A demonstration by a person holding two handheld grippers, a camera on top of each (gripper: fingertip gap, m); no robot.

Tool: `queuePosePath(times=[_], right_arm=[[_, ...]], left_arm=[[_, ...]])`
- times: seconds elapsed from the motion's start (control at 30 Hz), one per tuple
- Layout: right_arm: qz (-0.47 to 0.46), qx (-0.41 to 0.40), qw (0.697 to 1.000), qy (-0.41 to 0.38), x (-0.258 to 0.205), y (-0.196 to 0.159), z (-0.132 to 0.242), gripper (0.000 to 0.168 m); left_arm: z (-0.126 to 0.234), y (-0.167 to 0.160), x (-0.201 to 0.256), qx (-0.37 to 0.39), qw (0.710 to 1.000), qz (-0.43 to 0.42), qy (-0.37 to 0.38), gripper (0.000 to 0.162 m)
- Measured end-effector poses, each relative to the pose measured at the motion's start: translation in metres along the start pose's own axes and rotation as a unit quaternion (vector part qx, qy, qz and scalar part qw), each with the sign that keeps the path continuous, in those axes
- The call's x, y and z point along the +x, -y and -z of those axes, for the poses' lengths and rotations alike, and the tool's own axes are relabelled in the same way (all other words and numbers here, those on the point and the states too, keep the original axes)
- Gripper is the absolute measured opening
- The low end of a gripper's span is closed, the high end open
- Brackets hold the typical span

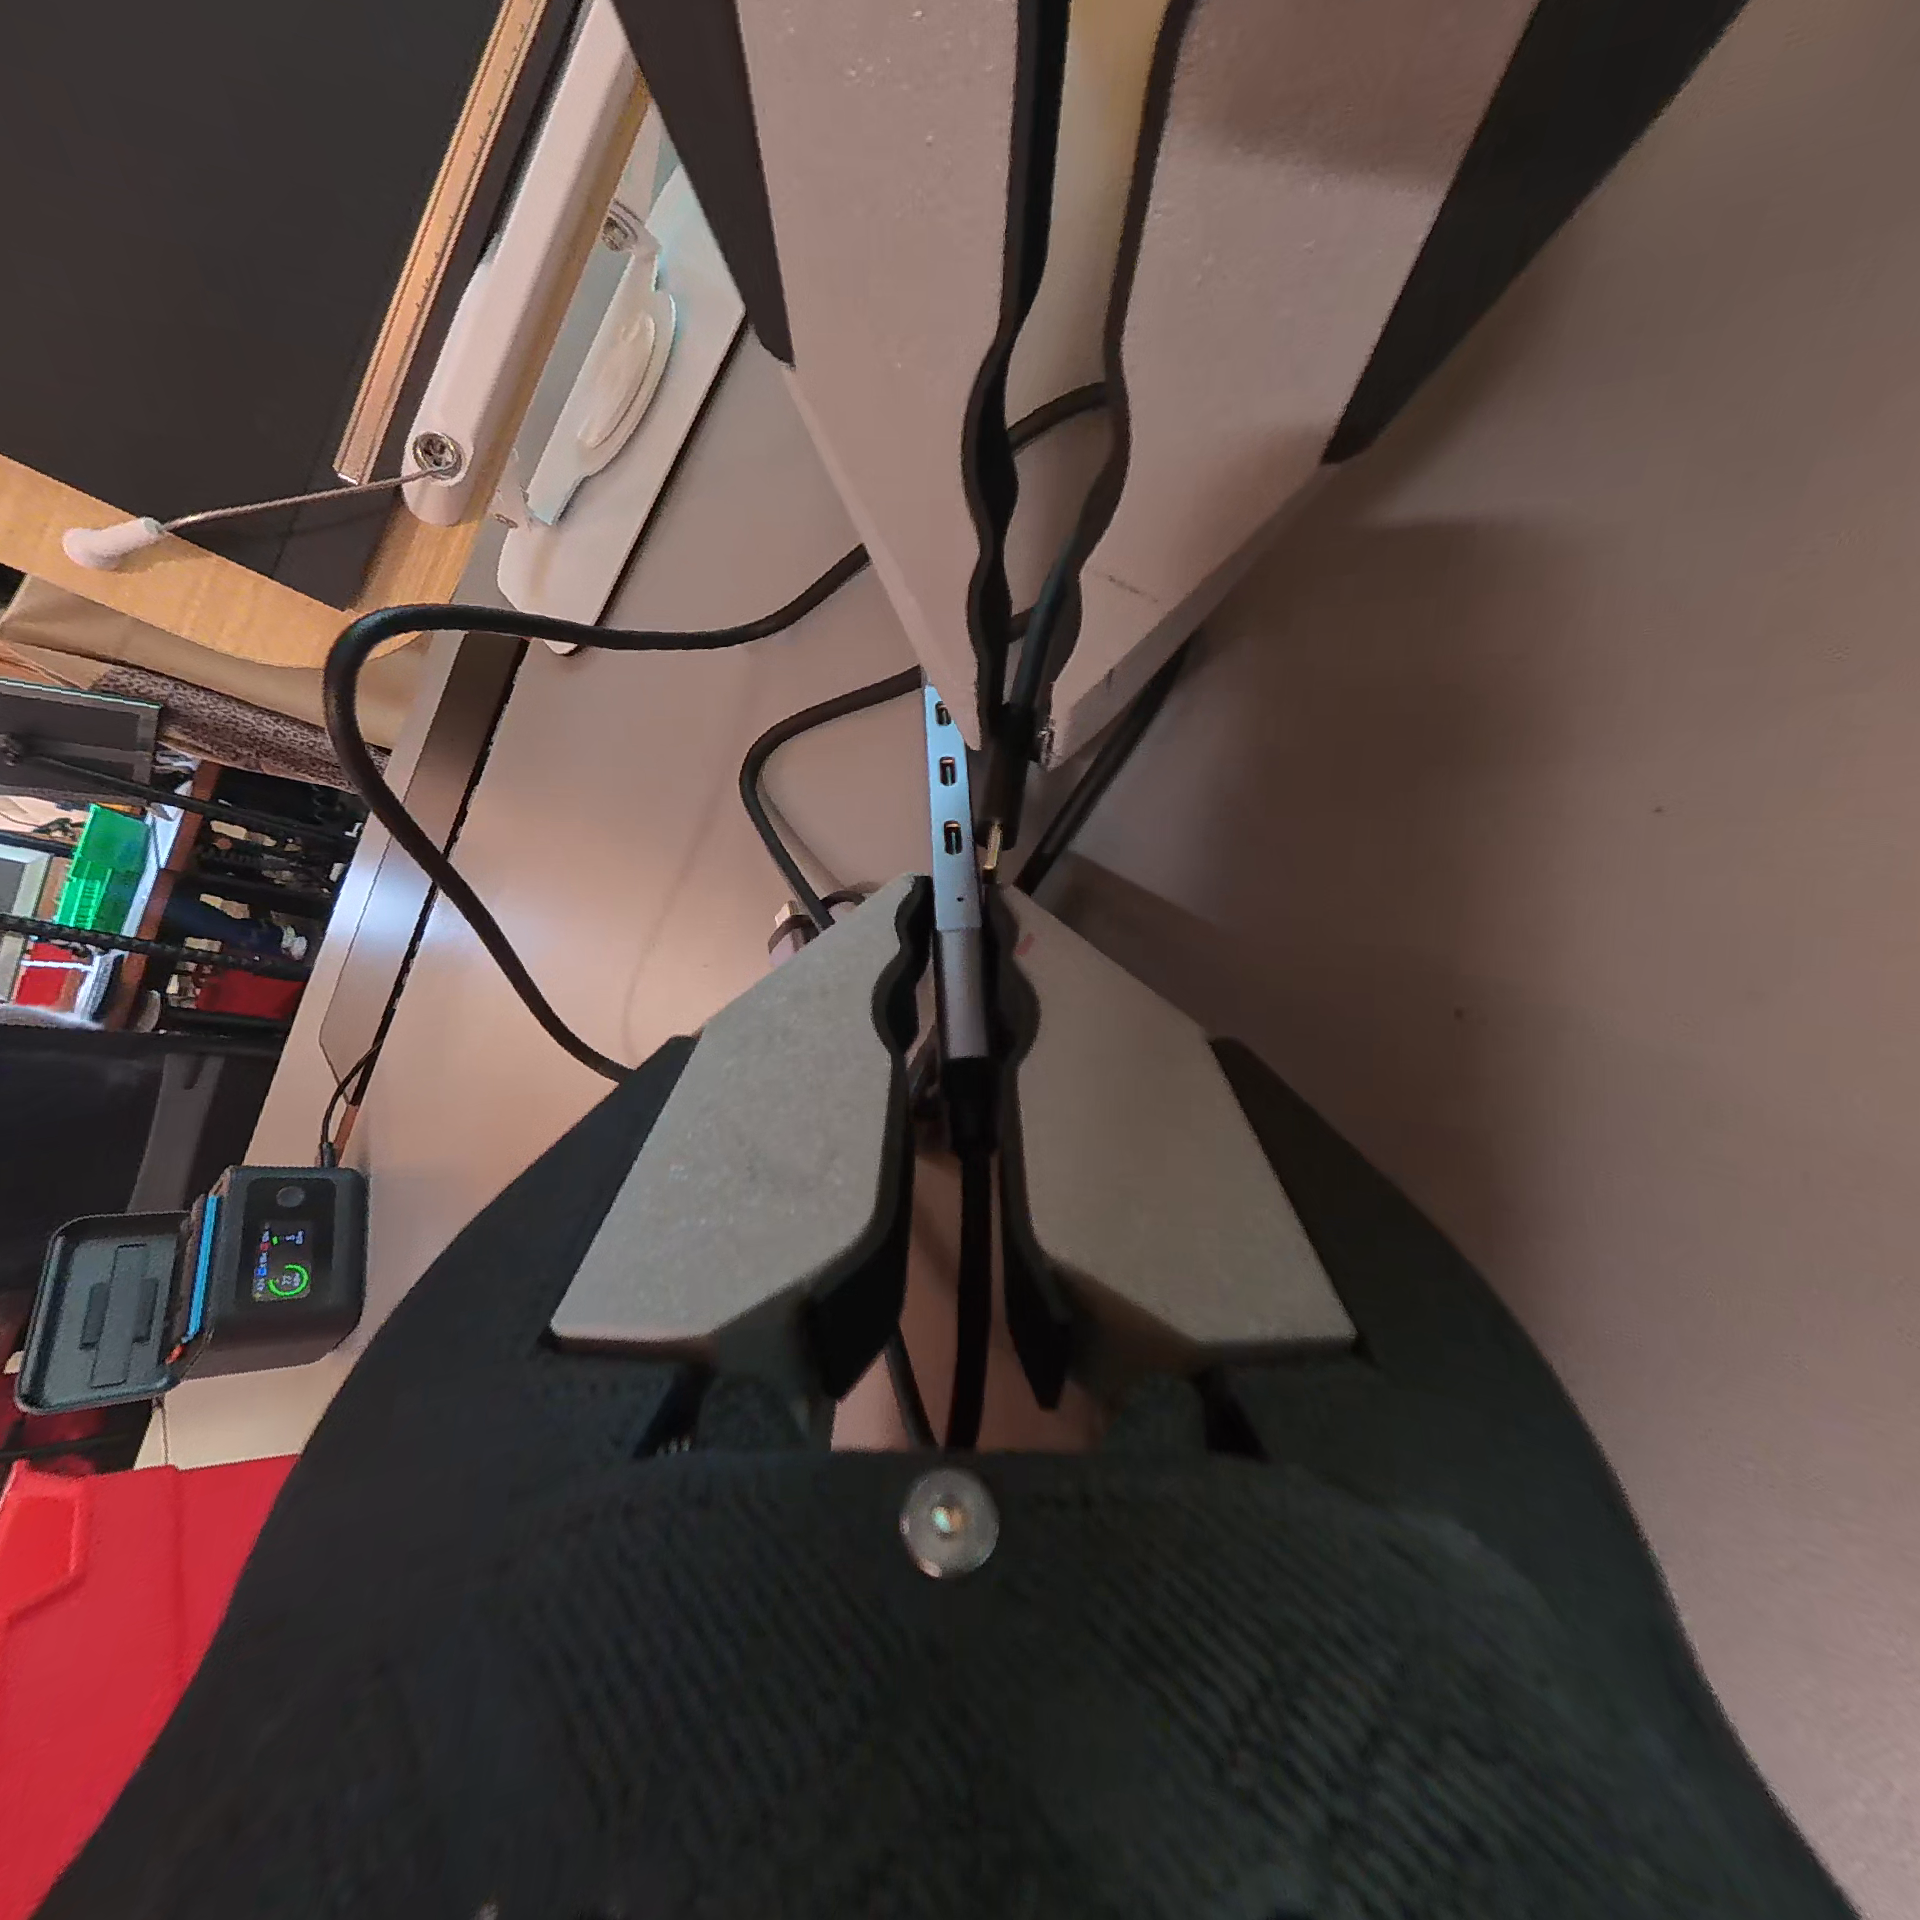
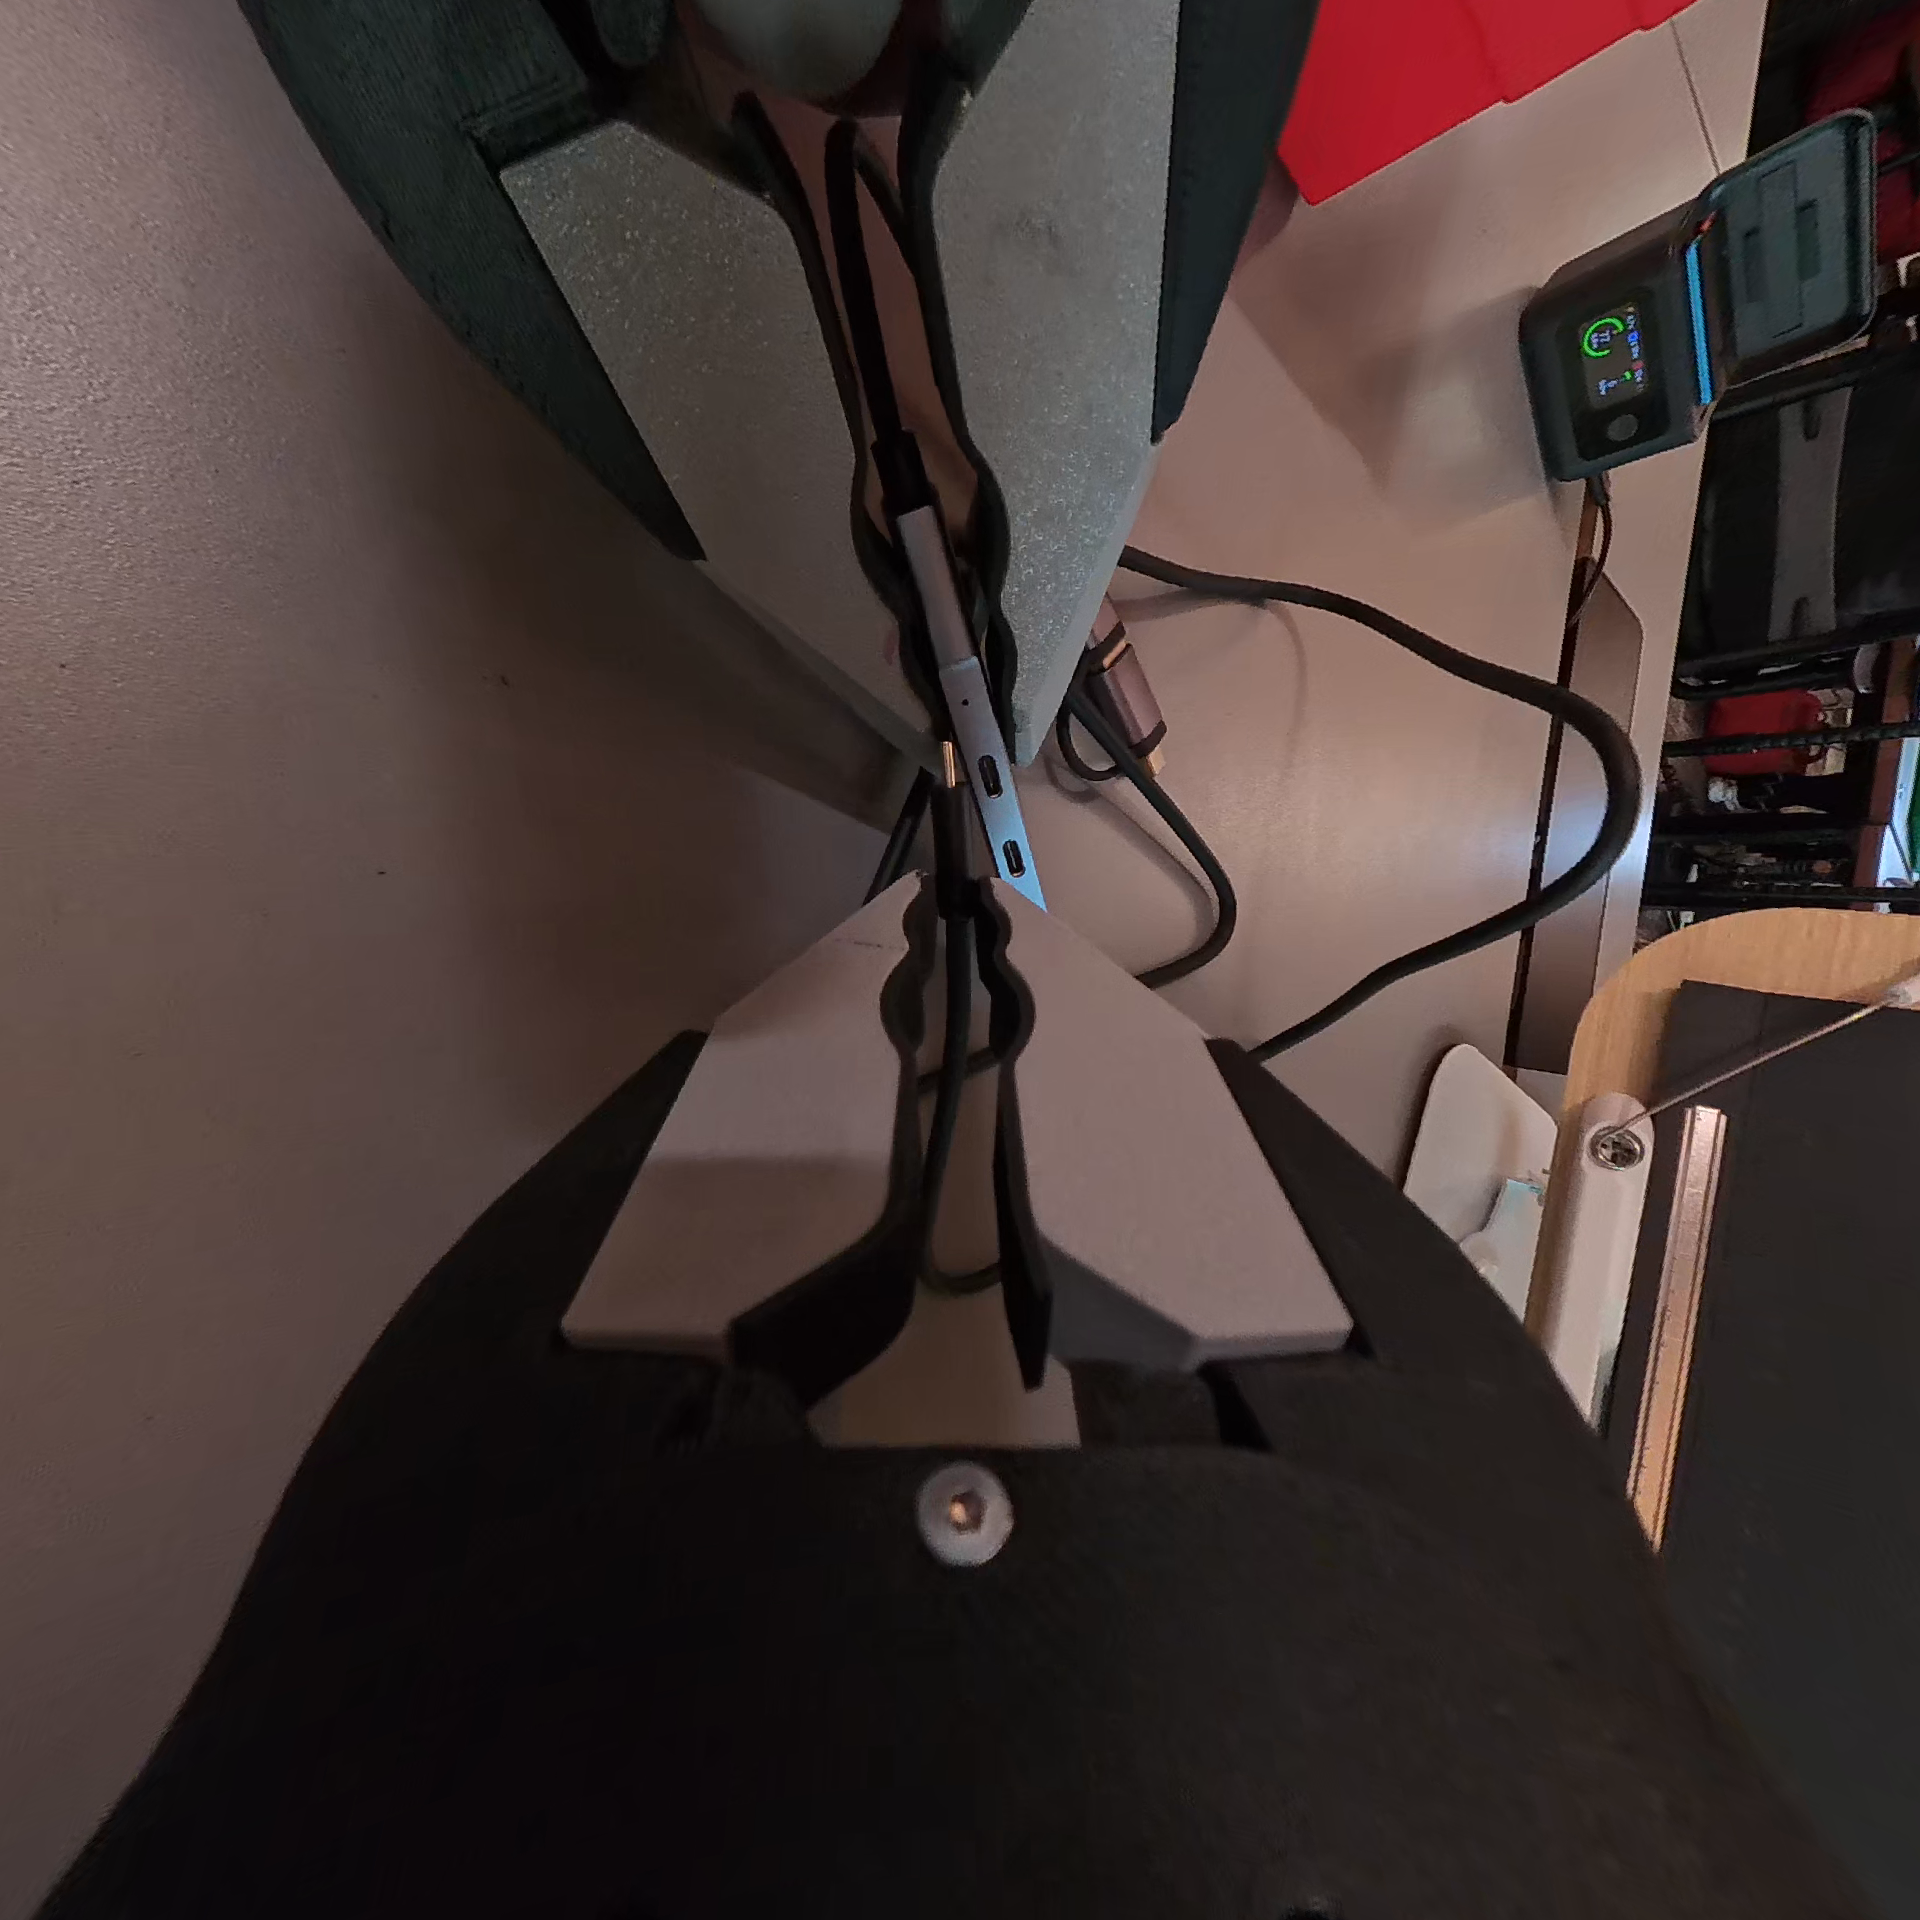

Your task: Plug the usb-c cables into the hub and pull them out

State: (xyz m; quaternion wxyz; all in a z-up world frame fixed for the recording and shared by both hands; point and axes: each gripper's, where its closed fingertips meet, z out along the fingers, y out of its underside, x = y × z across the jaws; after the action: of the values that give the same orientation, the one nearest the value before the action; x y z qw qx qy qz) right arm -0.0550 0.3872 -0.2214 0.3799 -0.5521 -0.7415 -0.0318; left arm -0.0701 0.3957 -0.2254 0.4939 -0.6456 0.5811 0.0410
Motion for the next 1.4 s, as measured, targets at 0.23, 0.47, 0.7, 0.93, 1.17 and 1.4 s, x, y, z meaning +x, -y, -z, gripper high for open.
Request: queuePosePath(times=[0.23, 0.47, 0.7, 0.93, 1.17, 1.4], right_arm=[[-0.012, 0.002, 1.0, 0.004, 0.001, -0.004, -0.001, 0.004], [-0.035, 0.023, 0.999, 0.028, -0.002, -0.003, 0.004, 0.004], [-0.064, 0.06, 0.995, 0.044, 0.001, 0.001, 0.012, 0.004], [-0.066, 0.057, 0.996, 0.034, 0.005, -0.002, 0.015, 0.004], [-0.051, 0.036, 0.998, 0.028, 0.004, -0.007, 0.012, 0.004], [-0.036, 0.056, 0.997, 0.033, -0.001, 0.006, 0.016, 0.004]], left_arm=[[0.0, 0.003, -0.002, 0.009, 0.999, 0.03, -0.006, 0.006], [0.001, 0.004, 0.0, 0.015, 0.999, 0.035, -0.01, 0.008], [0.002, 0.006, 0.004, 0.02, 0.999, 0.038, -0.021, 0.022], [0.02, 0.028, -0.012, 0.097, 0.993, 0.064, 0.003, 0.015], [0.013, 0.026, -0.003, 0.078, 0.997, 0.013, 0.016, 0.006], [0.015, 0.032, 0.004, 0.09, 0.995, 0.036, -0.014, 0.015]])
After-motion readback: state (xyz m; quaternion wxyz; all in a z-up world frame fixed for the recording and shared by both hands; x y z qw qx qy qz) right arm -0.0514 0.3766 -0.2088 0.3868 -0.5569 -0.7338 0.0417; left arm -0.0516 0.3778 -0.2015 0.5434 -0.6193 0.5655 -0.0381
